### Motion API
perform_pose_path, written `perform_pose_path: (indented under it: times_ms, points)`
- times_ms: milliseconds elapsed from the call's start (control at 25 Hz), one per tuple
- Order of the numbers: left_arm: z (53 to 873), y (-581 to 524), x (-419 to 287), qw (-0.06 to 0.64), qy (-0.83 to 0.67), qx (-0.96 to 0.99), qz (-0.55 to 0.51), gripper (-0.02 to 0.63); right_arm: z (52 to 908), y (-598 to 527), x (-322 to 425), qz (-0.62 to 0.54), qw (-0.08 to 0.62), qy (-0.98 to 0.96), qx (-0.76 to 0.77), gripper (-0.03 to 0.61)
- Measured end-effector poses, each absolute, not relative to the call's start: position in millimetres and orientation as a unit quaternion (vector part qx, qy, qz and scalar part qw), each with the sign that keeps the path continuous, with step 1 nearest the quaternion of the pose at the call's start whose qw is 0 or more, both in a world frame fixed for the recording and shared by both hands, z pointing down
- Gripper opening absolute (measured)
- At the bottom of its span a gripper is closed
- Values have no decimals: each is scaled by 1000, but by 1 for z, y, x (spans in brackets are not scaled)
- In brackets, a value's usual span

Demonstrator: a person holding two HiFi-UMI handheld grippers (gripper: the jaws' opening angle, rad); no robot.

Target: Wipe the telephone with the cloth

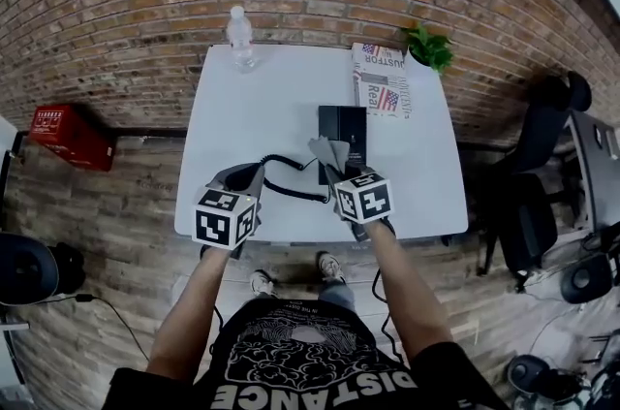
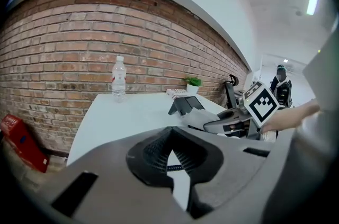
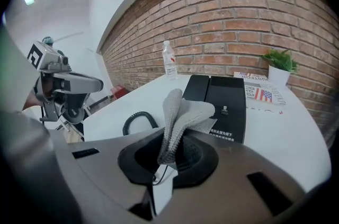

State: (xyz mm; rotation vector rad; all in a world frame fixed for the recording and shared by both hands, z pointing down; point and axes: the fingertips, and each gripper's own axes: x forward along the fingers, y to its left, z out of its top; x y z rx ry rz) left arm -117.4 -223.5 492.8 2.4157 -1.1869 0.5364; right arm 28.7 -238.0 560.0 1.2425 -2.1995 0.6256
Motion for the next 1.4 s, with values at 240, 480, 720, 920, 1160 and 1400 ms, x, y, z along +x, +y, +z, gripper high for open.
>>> perform_pose_path:
  times_ms: [240,480,720,920,1160,1400]
  points:
    - [497,-219,-119,191,-403,873,198,6,568,-219,24,244,263,-804,475,11]
    - [503,-215,-122,187,-385,881,201,6,580,-203,19,257,260,-793,487,11]
    - [504,-216,-124,183,-371,888,202,6,584,-193,16,269,252,-784,499,11]
    - [502,-219,-122,178,-358,894,203,6,560,-195,18,250,224,-783,524,11]
    - [502,-223,-120,174,-355,896,201,6,505,-220,30,200,186,-790,549,11]
    - [497,-234,-130,173,-367,893,196,6,469,-257,38,161,189,-795,553,11]
